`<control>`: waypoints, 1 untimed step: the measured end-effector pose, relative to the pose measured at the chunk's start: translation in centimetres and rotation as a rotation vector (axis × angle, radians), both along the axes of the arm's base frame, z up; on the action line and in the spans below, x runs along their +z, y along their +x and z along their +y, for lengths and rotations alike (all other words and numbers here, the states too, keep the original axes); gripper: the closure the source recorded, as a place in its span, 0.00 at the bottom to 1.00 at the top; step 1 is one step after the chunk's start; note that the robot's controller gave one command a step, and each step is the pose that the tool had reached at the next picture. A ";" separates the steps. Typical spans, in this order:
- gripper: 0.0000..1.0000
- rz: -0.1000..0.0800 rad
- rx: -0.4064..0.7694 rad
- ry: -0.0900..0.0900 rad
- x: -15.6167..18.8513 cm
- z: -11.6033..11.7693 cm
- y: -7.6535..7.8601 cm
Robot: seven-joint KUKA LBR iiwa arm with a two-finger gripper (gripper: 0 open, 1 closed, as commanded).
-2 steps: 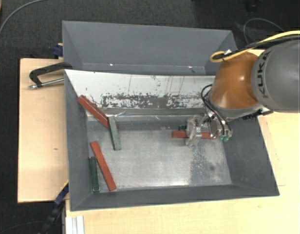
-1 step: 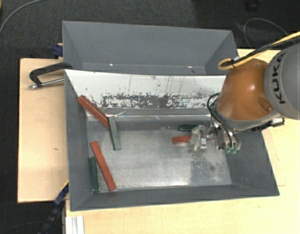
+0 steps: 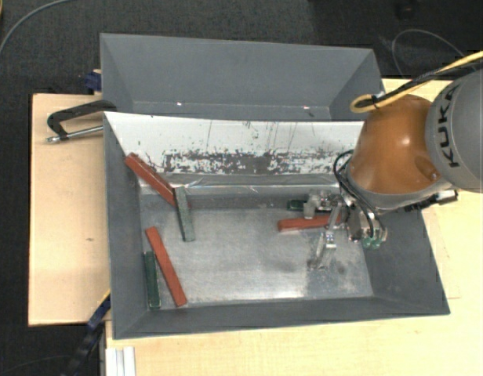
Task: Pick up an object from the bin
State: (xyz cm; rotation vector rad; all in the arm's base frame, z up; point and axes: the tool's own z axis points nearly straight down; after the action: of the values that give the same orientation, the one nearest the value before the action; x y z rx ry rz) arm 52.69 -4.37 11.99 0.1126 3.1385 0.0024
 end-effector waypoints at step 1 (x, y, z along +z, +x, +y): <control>0.00 -0.006 0.027 0.001 -5.2 4.1 5.7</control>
Offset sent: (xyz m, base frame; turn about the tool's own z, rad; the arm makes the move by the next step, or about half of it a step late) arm 0.0545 0.0375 -0.0499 -0.0228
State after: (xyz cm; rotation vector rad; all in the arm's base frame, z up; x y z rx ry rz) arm 58.42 -0.24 6.84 0.0695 3.1337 0.0049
